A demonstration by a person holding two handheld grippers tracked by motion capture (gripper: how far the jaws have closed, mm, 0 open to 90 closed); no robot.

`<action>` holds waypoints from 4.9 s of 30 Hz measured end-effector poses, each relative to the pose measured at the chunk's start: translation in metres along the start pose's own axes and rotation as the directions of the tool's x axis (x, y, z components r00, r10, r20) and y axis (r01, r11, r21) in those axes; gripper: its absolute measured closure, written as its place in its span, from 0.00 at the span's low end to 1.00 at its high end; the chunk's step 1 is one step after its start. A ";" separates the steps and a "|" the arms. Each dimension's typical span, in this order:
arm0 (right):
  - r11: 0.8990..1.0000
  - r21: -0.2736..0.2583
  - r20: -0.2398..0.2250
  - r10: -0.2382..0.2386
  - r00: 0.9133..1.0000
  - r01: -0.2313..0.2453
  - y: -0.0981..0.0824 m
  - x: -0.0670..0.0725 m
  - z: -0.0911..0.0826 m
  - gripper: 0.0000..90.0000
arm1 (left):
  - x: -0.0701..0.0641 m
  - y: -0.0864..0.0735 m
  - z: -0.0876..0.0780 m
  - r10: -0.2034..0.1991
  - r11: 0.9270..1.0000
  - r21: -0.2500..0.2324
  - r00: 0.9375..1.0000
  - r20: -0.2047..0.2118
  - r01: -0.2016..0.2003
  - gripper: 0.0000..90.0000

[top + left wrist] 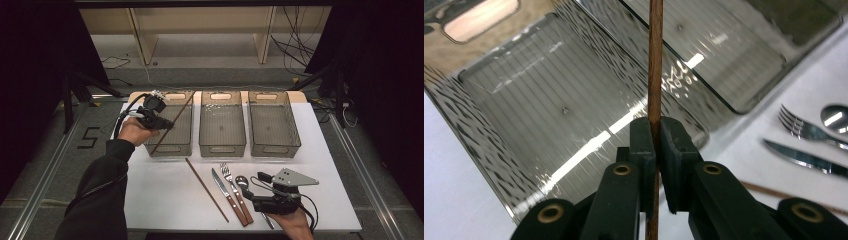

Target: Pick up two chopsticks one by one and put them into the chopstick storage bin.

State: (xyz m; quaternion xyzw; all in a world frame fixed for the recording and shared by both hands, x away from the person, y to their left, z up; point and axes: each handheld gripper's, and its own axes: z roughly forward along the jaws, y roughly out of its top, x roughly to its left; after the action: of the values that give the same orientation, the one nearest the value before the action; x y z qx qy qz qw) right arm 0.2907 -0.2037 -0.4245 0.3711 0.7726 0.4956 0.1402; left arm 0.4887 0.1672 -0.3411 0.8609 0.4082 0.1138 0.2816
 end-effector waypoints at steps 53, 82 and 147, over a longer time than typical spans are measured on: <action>1.000 0.005 -0.010 0.003 1.000 -0.003 -0.002 0.000 0.000 0.27 | 0.061 -0.002 0.060 -0.228 0.973 0.001 0.964 -0.135 0.230 0.80; 1.000 0.006 -0.004 0.002 1.000 -0.002 -0.002 0.001 -0.001 0.27 | -0.060 -0.023 0.005 0.253 0.967 -0.048 0.967 0.042 -0.251 0.25; 1.000 0.006 -0.003 0.003 1.000 -0.003 -0.002 -0.001 -0.002 0.27 | -0.141 -0.064 0.112 0.594 0.696 0.205 0.712 0.374 -0.688 0.30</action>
State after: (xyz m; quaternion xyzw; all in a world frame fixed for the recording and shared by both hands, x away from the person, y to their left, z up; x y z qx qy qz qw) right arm 0.2893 -0.2061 -0.4257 0.3718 0.7739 0.4939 0.1373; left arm 0.4055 0.0476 -0.4645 0.9903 0.0476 0.0133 0.1296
